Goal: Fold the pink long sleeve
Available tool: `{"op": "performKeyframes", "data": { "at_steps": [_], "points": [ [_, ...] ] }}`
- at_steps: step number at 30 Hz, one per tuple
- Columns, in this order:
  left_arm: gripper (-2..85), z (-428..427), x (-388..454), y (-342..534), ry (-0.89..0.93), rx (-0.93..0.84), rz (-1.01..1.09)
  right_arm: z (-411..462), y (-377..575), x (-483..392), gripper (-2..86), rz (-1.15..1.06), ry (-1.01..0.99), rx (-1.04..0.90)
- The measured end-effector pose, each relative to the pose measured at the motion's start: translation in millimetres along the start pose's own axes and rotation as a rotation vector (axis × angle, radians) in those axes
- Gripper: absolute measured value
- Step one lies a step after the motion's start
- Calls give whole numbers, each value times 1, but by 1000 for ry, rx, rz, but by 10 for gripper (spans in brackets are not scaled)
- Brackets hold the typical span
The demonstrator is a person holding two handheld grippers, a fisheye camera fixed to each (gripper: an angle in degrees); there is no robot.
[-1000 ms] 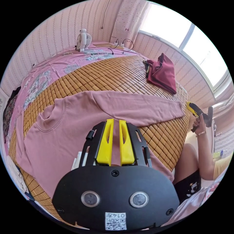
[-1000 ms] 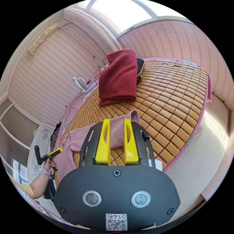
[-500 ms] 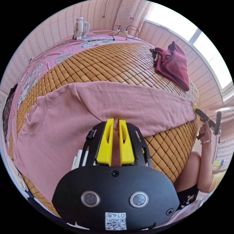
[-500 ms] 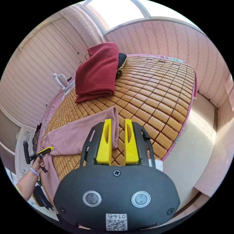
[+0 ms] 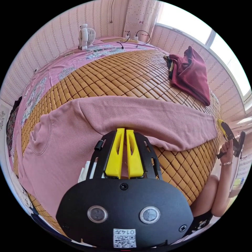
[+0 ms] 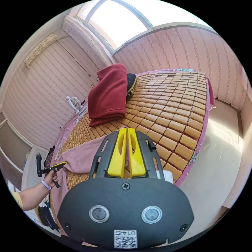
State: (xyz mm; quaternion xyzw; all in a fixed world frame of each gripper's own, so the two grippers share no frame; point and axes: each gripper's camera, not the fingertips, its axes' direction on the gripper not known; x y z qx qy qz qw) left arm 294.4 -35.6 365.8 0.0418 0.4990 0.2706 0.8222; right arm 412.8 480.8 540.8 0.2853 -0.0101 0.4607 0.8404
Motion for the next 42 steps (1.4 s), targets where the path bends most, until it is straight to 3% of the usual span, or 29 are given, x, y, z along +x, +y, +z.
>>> {"op": "performKeyframes", "data": {
  "at_steps": [3,6,8,12,14,19,25,31,35,39,42],
  "points": [
    [-10,-4,1,-6,-4,-11,8,20,-5,-19,98,-83,59,-154],
    [-10,-10,-2,-9,3,-15,1,20,-4,-39,47,-149,249,-167],
    [-10,-14,-2,-12,1,-17,-2,13,-5,-38,36,-117,223,-137],
    [-8,-24,8,-21,89,13,4,-35,-1,-27,43,11,155,168],
    [-6,-27,11,-25,123,18,-17,-43,-3,-28,67,32,178,213],
    [2,-80,-3,-18,313,71,-47,-51,-12,-27,106,79,106,182],
    [22,-174,-22,90,294,30,-1,-58,-30,-71,98,-60,33,139],
    [52,-243,-75,269,39,-117,-217,-48,-36,-172,86,-310,-191,-76],
    [54,-271,-93,350,-112,-180,-367,-23,18,-297,80,-643,-326,-422],
    [66,-296,-104,397,-148,-166,-508,-15,88,-363,80,-847,-208,-737],
    [74,-302,-107,410,-162,-178,-529,-34,102,-379,69,-937,-92,-730]
  ]
}}
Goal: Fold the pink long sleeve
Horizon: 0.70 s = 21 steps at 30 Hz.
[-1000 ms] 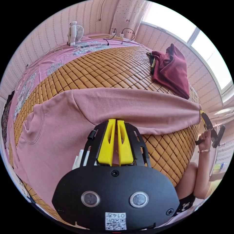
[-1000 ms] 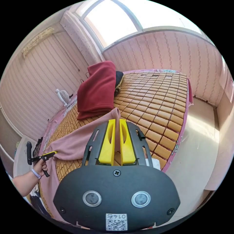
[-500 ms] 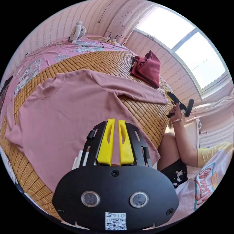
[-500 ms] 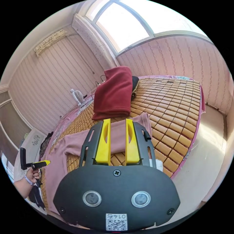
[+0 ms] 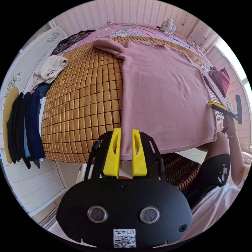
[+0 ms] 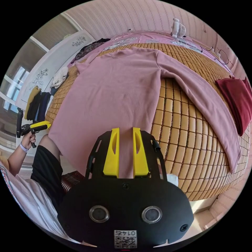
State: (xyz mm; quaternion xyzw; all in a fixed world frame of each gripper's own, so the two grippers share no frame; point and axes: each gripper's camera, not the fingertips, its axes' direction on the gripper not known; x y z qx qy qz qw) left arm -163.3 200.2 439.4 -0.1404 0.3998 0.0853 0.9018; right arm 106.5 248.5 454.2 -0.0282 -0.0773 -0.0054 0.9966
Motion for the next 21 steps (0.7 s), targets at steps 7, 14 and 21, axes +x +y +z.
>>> {"op": "performKeyframes", "data": {
  "at_steps": [7,14,21],
  "points": [
    [58,-6,-4,9,76,-92,63,-25,-24,-31,30,-136,187,-88],
    [39,-37,5,35,258,-150,167,-49,-55,-42,8,-195,323,-233],
    [51,-92,-9,50,265,32,120,-94,-123,-74,46,-279,287,-348]
  ]
}}
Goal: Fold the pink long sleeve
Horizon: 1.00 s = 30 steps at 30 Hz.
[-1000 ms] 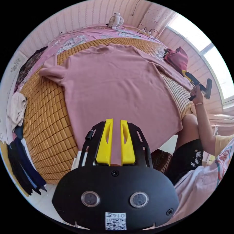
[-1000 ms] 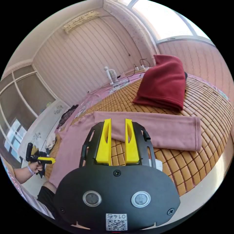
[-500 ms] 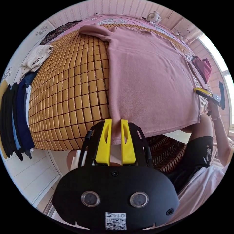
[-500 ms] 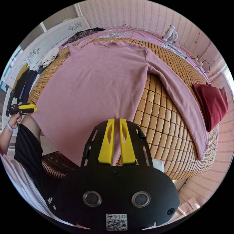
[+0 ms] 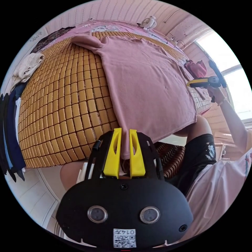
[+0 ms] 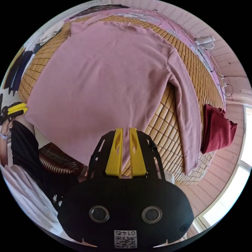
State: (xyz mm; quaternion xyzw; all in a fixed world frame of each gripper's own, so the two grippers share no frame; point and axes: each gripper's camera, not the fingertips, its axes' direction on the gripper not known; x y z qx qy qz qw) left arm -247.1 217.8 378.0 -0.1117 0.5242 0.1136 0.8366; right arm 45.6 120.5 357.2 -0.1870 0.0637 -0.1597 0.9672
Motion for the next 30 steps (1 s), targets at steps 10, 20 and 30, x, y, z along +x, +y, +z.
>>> {"op": "performKeyframes", "data": {
  "at_steps": [10,20,30],
  "points": [
    [22,-22,-14,18,56,136,-74,-157,-253,-168,103,-429,2,434],
    [47,-62,-29,34,183,167,-88,-94,-380,-226,64,-300,228,303],
    [52,-146,-38,70,195,380,-166,-238,-190,-90,21,-671,-178,829]
  ]
}}
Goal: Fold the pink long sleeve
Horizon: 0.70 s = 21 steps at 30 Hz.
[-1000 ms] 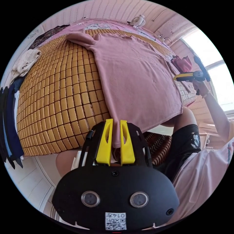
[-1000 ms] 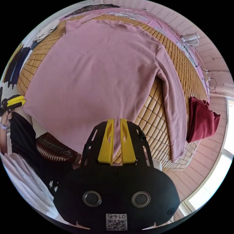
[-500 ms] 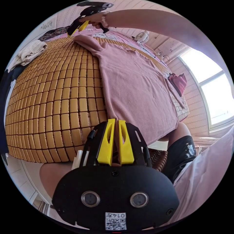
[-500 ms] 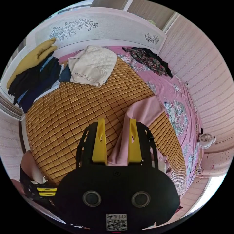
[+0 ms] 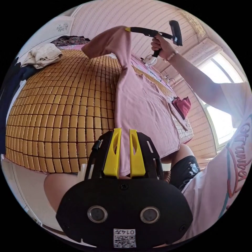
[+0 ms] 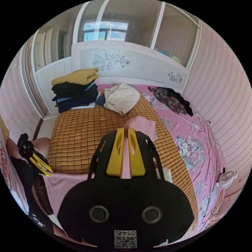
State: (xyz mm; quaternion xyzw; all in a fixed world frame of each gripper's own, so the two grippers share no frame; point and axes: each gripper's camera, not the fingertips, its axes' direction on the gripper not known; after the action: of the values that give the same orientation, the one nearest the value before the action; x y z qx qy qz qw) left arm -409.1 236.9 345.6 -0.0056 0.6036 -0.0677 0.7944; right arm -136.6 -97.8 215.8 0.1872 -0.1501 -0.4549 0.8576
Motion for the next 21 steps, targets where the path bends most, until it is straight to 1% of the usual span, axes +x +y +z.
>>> {"op": "performKeyframes", "data": {
  "at_steps": [2,5,7,8,11,14,16,20,21],
  "points": [
    [53,-22,-7,-3,-32,56,-23,-24,17,14,38,24,20,-13],
    [56,-51,-29,-14,-133,131,-75,-21,48,38,72,146,106,-144],
    [58,-66,-52,-28,-218,191,-112,-15,66,47,90,217,74,-206],
    [59,-67,-57,-32,-231,203,-112,-12,78,48,93,257,24,-226],
    [64,-59,-81,-68,-319,198,-83,-14,110,37,96,330,-92,-212],
    [73,-32,-87,-125,-334,105,14,-19,145,14,95,355,-124,-218],
    [86,3,-76,-177,-336,-26,130,-18,166,-2,95,356,-139,-266],
    [104,48,-47,-238,-352,-140,217,-27,212,-41,94,394,-180,-343],
    [102,69,-42,-253,-375,-210,210,-34,225,-52,94,412,-193,-357]
  ]
}}
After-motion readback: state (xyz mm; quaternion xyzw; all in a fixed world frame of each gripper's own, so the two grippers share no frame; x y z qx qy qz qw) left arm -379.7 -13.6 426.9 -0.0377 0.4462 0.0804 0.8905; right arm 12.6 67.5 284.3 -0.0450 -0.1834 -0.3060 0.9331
